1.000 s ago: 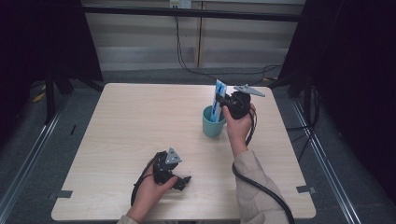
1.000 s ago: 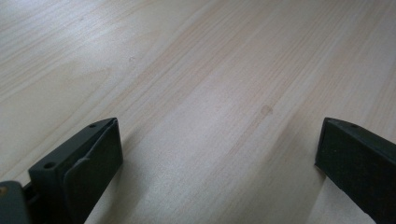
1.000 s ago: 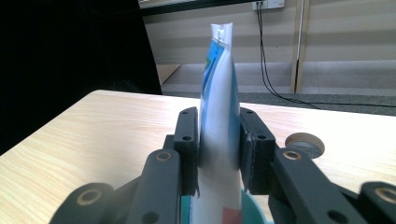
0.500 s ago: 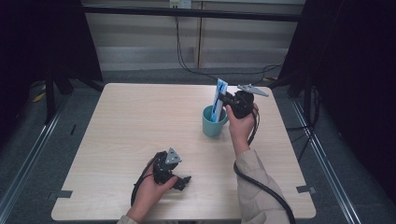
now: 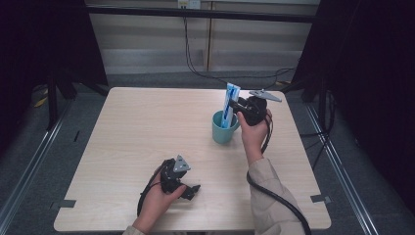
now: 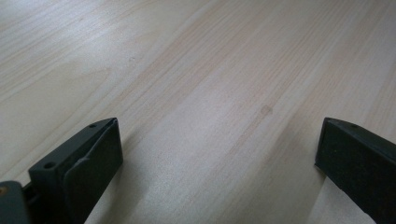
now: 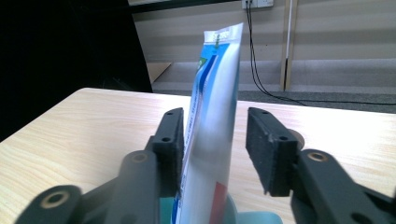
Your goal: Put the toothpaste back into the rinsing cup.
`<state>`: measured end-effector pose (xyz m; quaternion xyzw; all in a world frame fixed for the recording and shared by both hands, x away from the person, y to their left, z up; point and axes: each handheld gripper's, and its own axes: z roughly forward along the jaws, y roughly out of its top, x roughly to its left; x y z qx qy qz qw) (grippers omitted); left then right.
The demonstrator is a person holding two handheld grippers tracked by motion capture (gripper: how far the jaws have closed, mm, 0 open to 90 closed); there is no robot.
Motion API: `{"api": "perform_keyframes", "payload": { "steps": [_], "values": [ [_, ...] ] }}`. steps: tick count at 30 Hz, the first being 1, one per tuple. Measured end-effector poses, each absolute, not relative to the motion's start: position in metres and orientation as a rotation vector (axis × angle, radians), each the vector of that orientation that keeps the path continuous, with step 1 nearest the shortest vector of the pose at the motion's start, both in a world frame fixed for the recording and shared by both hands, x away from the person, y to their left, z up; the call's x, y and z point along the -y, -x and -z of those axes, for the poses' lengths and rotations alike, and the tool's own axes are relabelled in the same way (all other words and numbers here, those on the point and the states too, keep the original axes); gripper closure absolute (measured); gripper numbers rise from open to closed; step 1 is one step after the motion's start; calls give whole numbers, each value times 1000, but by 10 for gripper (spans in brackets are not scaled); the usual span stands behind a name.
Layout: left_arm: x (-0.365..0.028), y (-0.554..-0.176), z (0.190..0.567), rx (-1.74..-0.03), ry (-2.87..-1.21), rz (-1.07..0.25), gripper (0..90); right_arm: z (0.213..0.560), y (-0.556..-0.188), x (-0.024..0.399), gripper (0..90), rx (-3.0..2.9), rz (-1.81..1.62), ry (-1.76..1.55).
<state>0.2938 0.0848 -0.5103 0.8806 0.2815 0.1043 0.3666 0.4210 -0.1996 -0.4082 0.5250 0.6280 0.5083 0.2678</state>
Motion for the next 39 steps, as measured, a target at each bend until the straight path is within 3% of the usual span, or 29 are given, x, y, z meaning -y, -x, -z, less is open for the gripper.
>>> {"api": "perform_keyframes", "payload": {
  "steps": [8,22,39],
  "values": [
    [-85,-294,510,-723,-2264,-268,1,408,-419,201,433,-1709,-1361,-1411],
    [-85,-294,510,-719,-2268,-274,1,412,-410,203,326,-1804,-1338,-1381],
    [-85,-294,510,-721,-2268,-264,0,405,-395,208,258,-1879,-1324,-1348]
  ]
}}
